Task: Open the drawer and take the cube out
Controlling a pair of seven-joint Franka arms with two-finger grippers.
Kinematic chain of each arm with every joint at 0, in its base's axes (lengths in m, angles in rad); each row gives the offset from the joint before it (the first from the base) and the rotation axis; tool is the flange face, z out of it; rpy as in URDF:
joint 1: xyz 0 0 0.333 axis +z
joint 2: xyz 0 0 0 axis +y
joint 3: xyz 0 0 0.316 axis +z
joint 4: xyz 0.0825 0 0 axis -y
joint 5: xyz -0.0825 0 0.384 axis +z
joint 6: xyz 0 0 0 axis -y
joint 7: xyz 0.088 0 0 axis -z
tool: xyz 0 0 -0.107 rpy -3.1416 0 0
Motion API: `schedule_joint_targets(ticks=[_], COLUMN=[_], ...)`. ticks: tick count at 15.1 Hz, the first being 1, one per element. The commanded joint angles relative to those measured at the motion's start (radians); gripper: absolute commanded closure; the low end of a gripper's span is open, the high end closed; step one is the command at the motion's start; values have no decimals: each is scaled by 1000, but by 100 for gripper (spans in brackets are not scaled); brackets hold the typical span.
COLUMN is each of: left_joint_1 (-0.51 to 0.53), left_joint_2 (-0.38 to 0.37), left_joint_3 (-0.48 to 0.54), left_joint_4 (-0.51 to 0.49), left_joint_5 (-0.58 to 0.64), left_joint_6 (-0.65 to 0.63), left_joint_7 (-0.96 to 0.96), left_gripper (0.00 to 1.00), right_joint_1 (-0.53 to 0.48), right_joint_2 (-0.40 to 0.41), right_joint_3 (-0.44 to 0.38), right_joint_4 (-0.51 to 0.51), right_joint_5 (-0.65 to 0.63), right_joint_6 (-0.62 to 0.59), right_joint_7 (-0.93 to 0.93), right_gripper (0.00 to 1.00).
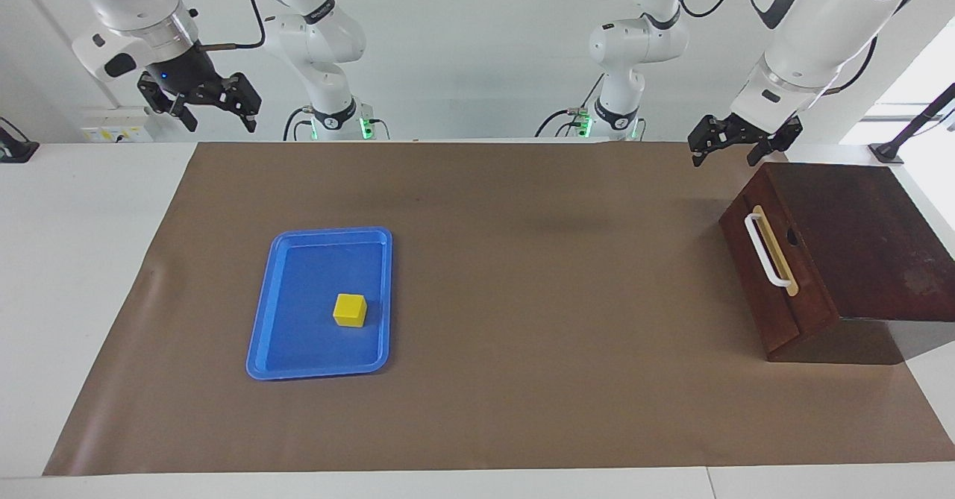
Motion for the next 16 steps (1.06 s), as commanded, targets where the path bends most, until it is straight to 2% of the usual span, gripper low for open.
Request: schedule_joint_targets(ticks=[1, 16], left_joint_1=[0, 0], left_joint_2=[-15, -15], left_joint_3=[9, 9], left_joint_4=[-14, -17], left_joint_5=[-23, -29], left_joint_6=[19, 43], left_joint_7=[12, 9], left_gripper=[0, 0], right_joint_1=[2, -2], right_joint_2=[-12, -28], right_joint_3=[0, 2], right_joint_4=[0, -22], right_joint_5=[10, 13], right_joint_6=[-18, -21], right_joint_7=[-20, -23], right_gripper=[0, 0])
